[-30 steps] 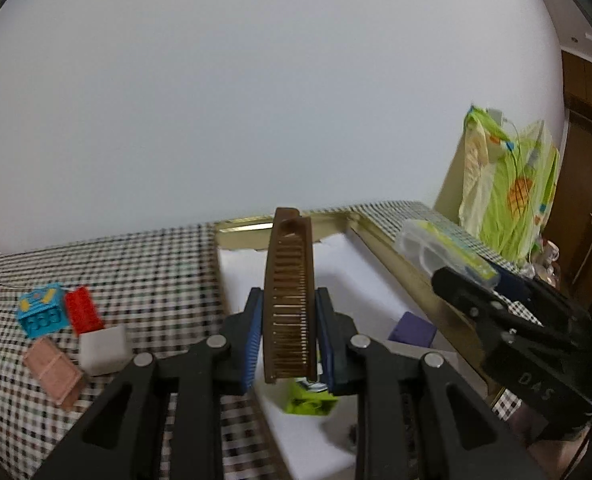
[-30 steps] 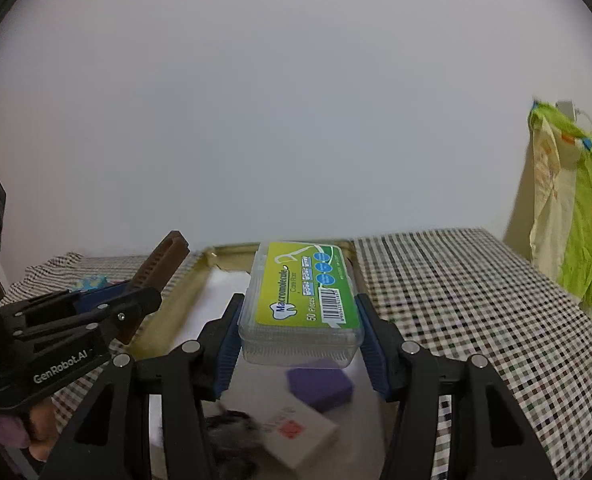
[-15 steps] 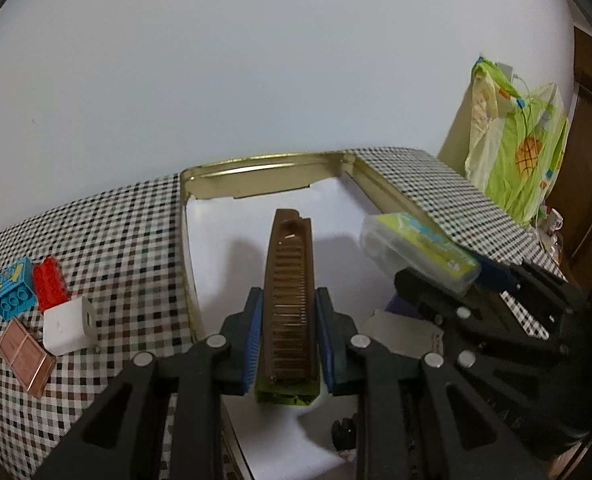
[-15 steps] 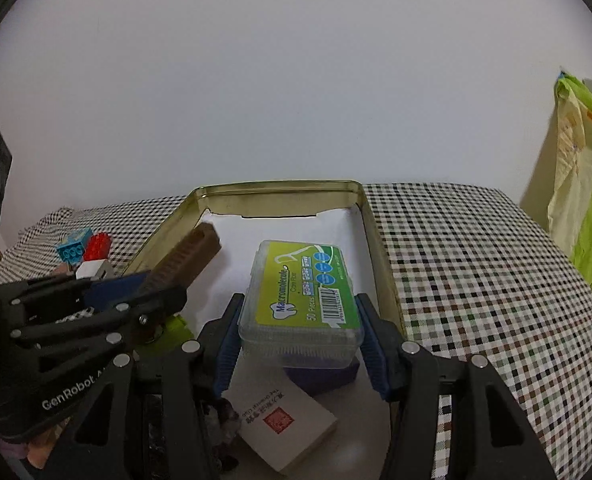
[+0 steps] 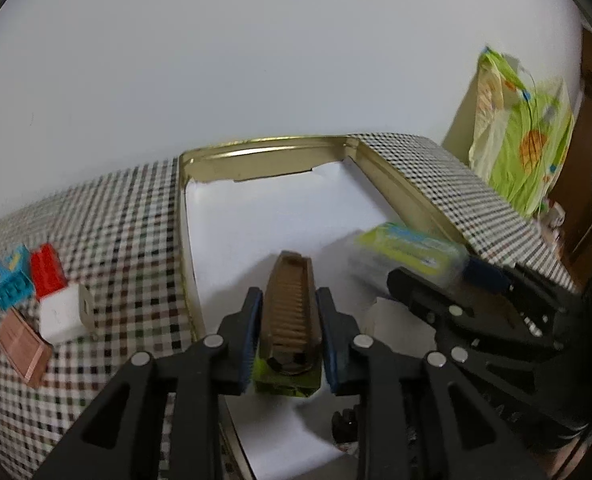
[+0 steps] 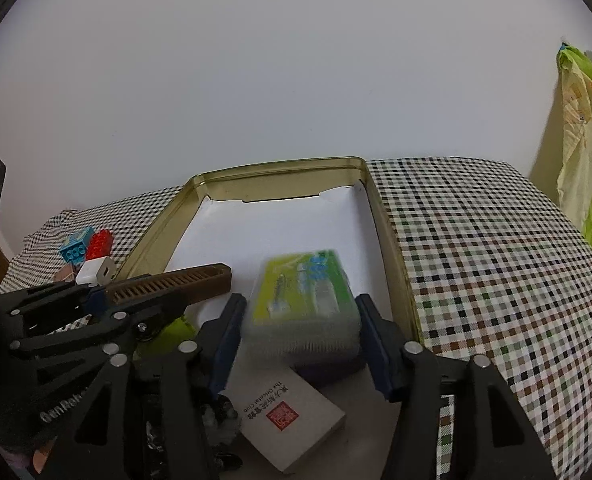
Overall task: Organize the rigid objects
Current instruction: 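Carry the comb and case over the tin tray, lower them and open both grippers, then withdraw both grippers from the tray toward the remaining blocks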
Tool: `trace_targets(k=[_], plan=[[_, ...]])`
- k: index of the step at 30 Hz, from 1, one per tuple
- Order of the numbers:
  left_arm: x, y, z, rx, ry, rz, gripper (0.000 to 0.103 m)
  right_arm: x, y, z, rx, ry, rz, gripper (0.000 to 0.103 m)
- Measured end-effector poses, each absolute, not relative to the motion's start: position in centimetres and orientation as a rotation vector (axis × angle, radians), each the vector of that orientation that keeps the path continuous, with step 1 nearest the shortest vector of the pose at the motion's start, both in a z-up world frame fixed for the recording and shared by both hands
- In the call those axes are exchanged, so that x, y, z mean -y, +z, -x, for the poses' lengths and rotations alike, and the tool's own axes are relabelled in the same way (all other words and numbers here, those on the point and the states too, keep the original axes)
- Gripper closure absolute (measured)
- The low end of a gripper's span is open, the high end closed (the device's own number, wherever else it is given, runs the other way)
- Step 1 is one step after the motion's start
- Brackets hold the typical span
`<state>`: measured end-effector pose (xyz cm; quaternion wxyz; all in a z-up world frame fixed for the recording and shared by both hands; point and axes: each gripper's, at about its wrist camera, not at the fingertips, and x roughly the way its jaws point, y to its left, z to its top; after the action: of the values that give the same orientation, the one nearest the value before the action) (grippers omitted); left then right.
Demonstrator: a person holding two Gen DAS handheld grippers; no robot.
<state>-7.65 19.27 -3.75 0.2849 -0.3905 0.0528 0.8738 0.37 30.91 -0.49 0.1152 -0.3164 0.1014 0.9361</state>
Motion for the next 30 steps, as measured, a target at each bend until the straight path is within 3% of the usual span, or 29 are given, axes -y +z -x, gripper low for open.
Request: trace_targets(k=[1, 4, 6, 7, 9, 14, 19, 30], plan=[[-19.2, -3.6, 7.7, -0.128, 2.342, 1.041, 0.075, -30.9, -0.5, -0.4, -0.299, 2.747, 0.927, 0.042], [-18.9, -3.0, 7.5, -0.134, 2.378, 1.007, 0.057, -31.0, -0.2, -1.0, -0.328, 2.759, 0.900, 0.041], [-18.1, -2.2, 7.3, -0.081, 2.401, 0.972, 0.038, -31.6, 0.6, -1.9, -0.359, 2.760, 0.821, 0.026], [-17.6, -1.8, 7.3, -0.045, 2.407, 0.961, 0.031, -32.0, 0.9, -2.4, -0.398, 2.767, 0.788, 0.025], [-16.6, -1.0, 7.2, 0.040, 2.421, 0.922, 0.005, -33.2, 1.4, -3.4, -0.506, 2.764, 0.717, 0.025], [-13.9, 0.3, 7.5, 0.170, 2.516, 0.828, 0.003, -35.8, 2.4, -6.4, -0.709, 2.720, 0.484, 0.025], [-11.4, -0.1, 8.2, 0.188, 2.632, 0.815, 0.003, -36.4, 2.5, -7.3, -0.696, 2.621, 0.413, 0.025], [-6.2, -1.5, 8.0, 0.047, 2.906, 0.700, 0.003, -32.5, 3.8, -8.5, -0.420, 2.537, 0.261, 0.025]])
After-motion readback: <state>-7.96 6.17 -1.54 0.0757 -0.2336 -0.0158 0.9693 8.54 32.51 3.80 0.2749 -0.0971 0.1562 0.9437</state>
